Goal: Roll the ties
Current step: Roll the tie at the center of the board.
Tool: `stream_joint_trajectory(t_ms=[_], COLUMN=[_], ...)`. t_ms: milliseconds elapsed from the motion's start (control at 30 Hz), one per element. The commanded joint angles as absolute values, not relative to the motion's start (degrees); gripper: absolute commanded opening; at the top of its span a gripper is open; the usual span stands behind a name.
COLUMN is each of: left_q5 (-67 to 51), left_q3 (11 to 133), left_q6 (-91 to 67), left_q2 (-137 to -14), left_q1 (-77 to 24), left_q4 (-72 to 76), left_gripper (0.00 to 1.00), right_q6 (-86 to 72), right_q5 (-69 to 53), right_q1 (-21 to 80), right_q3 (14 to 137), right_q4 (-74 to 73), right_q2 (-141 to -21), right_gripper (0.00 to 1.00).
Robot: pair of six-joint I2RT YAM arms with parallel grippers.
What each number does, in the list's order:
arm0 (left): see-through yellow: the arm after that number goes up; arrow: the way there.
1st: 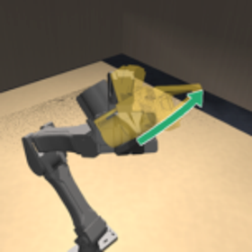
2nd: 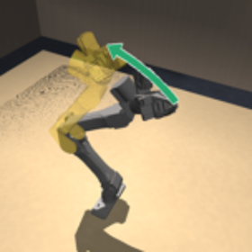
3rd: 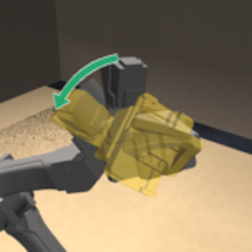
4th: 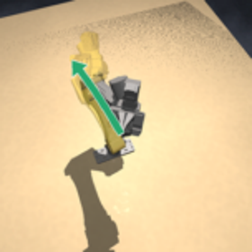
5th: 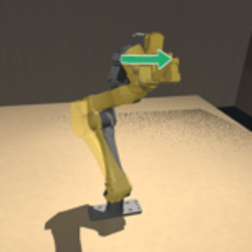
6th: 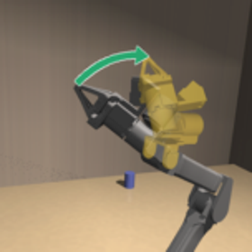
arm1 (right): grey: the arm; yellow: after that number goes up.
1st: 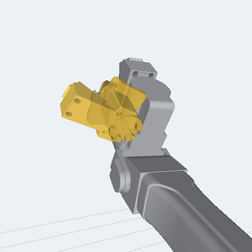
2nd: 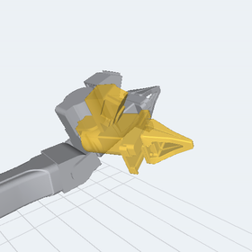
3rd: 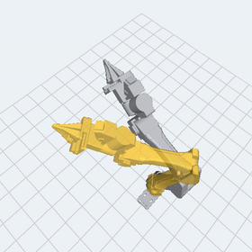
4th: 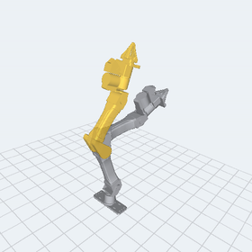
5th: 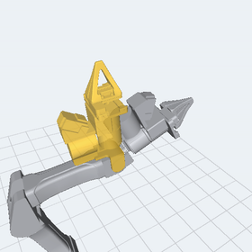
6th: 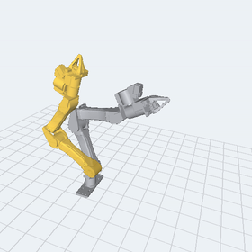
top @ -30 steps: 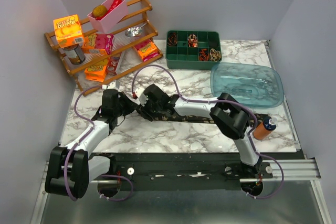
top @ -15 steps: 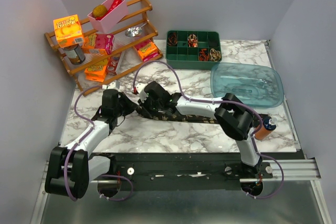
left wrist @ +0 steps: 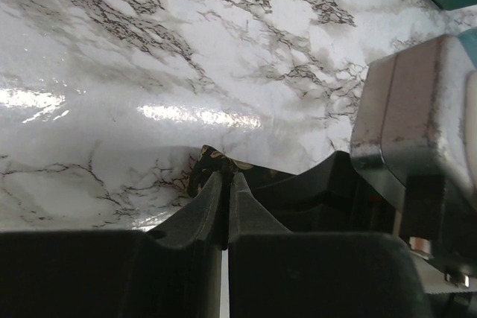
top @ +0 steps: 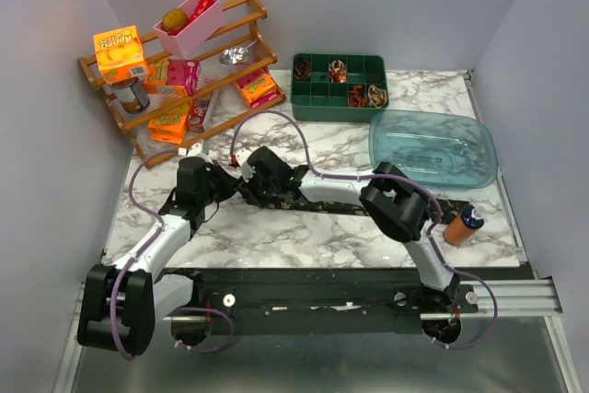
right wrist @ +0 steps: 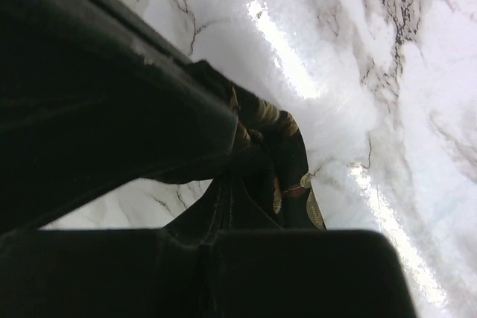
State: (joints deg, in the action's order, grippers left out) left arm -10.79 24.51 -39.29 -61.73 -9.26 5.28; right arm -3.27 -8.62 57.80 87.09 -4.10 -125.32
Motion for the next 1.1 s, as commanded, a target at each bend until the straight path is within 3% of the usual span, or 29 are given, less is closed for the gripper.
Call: stream_joint_trajectory(t_ms=[0, 500, 1067], left_q5=[-14.1, -17.0, -13.2], left_q3=[22.7, 21.4, 25.6], left_q6=[-40.0, -40.3, -36.2], left_q2=[-60.1, -60.5, -61.8], left_q1=[-9.6, -9.8, -10.3], left_q4=[9.6, 12.1, 7.2], left_gripper=[0.03, 0.03, 0.03], right_q6=[-4.7, -6.6, -5.0], right_q5=[-8.2, -0.7, 2.9], right_q1=[58.2, 57.6, 57.3], right_q3=[88.2, 86.0, 74.9], right_q4=[-3.6, -2.6, 4.0], right_q2=[-128.0, -124.8, -109.2], right_gripper=[0.01, 0.01, 0.01])
